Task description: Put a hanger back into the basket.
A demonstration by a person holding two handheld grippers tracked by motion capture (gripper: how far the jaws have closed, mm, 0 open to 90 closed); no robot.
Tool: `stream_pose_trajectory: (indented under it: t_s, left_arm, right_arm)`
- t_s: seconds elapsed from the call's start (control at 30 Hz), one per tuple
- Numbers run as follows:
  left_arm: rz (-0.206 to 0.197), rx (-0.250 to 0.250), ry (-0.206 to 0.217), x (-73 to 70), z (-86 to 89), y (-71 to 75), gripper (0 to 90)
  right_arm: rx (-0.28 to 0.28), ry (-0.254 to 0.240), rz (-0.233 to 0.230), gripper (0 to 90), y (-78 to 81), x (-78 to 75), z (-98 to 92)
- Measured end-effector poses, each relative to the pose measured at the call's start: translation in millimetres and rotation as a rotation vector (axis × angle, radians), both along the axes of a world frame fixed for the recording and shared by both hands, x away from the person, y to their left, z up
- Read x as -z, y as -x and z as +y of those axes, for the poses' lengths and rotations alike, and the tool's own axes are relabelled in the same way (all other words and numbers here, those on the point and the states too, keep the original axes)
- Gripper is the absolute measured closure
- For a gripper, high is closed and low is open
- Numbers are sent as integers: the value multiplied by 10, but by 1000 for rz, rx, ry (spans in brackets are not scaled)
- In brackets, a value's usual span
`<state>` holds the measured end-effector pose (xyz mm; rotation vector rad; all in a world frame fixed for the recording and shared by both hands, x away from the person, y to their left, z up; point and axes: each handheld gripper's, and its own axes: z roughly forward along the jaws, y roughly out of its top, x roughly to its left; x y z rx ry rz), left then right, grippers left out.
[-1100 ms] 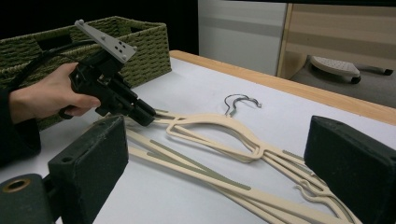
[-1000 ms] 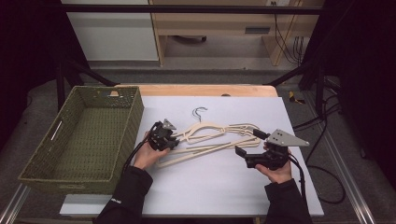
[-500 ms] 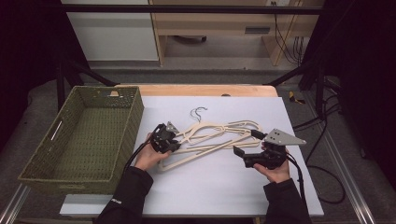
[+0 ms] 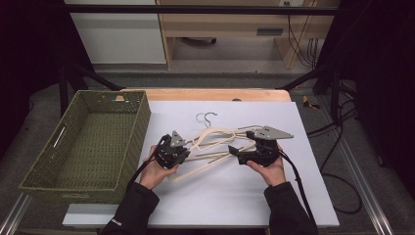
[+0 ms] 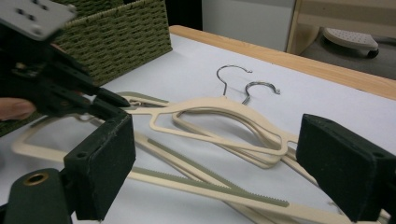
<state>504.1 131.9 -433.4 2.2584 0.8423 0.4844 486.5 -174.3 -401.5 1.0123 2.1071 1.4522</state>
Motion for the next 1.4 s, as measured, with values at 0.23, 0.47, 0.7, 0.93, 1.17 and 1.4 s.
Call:
stream_pose_trajectory:
  t_s: [0.23,0.47,0.7,0.93,1.17,1.4]
  left_arm:
    - [-33,-15,10,-62,4,175,792]
    - [-86,-7,15,-104,6,369,792]
    - [-111,15,-26,-112,-43,500,792]
    - [-129,32,-32,-128,-105,588,792]
    - [-140,43,-25,-124,-119,628,792]
    - [-144,54,-20,-108,-122,659,792]
  right_arm:
    - [1,3,18,159,-125,4,174]
    - [13,40,47,200,-317,21,414]
    - [24,74,70,233,-471,71,631]
    - [26,139,107,341,-597,177,823]
    - [47,152,177,533,-755,256,897]
    - [57,151,227,819,-865,308,901]
